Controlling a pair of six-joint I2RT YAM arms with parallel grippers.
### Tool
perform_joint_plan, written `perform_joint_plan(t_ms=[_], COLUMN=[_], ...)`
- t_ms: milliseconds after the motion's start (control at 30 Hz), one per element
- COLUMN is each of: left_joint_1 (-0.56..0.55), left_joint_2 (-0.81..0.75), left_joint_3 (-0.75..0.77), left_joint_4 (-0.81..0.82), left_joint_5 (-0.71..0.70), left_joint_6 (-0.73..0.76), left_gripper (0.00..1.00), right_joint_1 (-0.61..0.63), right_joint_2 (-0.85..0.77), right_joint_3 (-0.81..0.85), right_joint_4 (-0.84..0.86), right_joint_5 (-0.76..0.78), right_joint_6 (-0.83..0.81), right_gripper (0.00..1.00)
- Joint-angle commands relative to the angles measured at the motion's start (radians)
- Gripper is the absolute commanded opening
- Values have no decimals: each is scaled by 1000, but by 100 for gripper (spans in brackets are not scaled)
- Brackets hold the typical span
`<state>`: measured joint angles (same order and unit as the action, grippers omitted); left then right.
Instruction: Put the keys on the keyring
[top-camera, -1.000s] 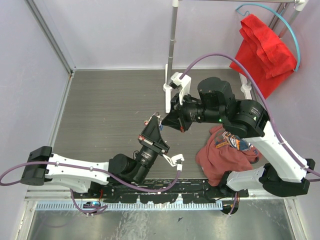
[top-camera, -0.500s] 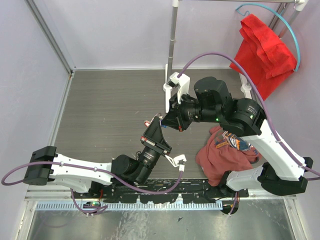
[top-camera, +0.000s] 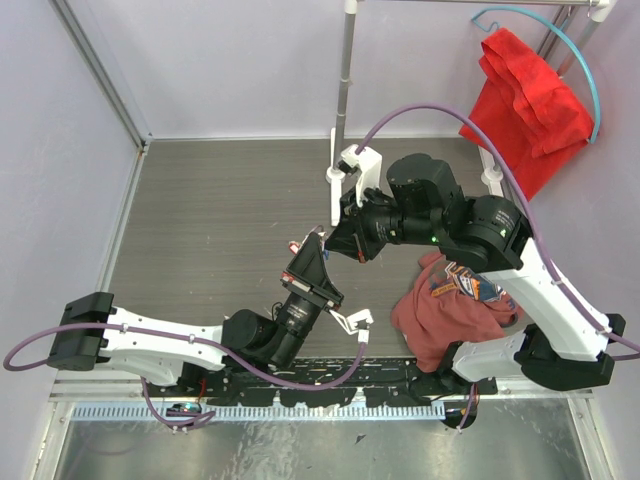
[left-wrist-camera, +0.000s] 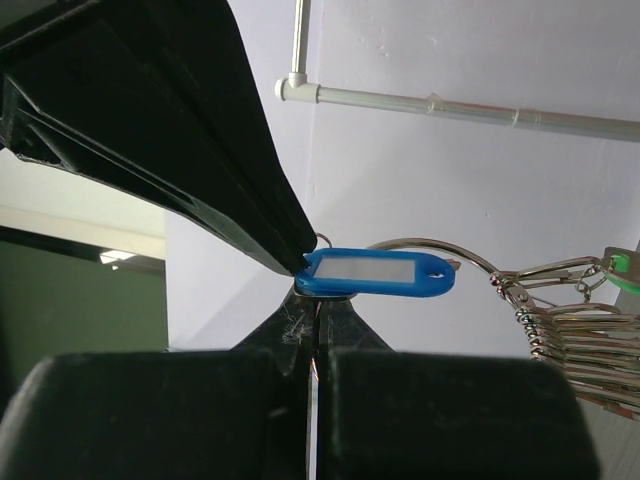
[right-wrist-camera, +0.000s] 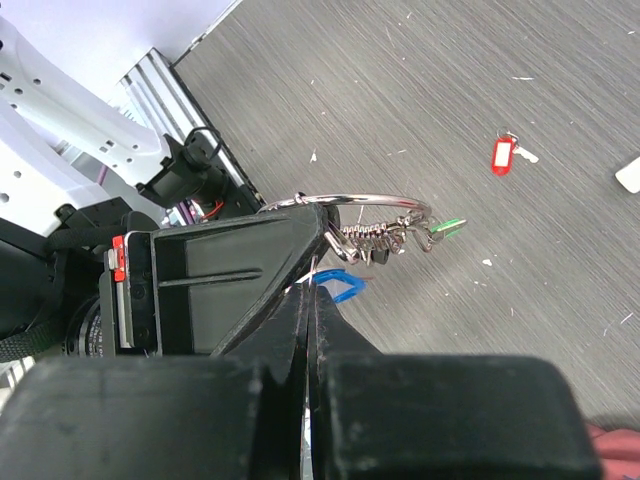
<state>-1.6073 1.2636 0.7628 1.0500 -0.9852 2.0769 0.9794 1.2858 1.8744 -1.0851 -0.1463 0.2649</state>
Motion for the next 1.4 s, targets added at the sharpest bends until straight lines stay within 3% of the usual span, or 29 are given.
perform_joint_plan(t_ms=[0,1367], left_joint_1=[-3,-2], left_joint_2=[-1,-2], left_joint_3=[-1,-18], left_joint_4=[70,58], left_joint_5=[16,15], left_joint_6=[227,213], left_gripper=[0,0], right_joint_1=[-2,-9], right_joint_2=[-3,15], right_joint_3=[45,54], right_joint_4=[38,68], right_joint_5=[22,45], right_joint_6=[9,26], right_gripper=[1,0])
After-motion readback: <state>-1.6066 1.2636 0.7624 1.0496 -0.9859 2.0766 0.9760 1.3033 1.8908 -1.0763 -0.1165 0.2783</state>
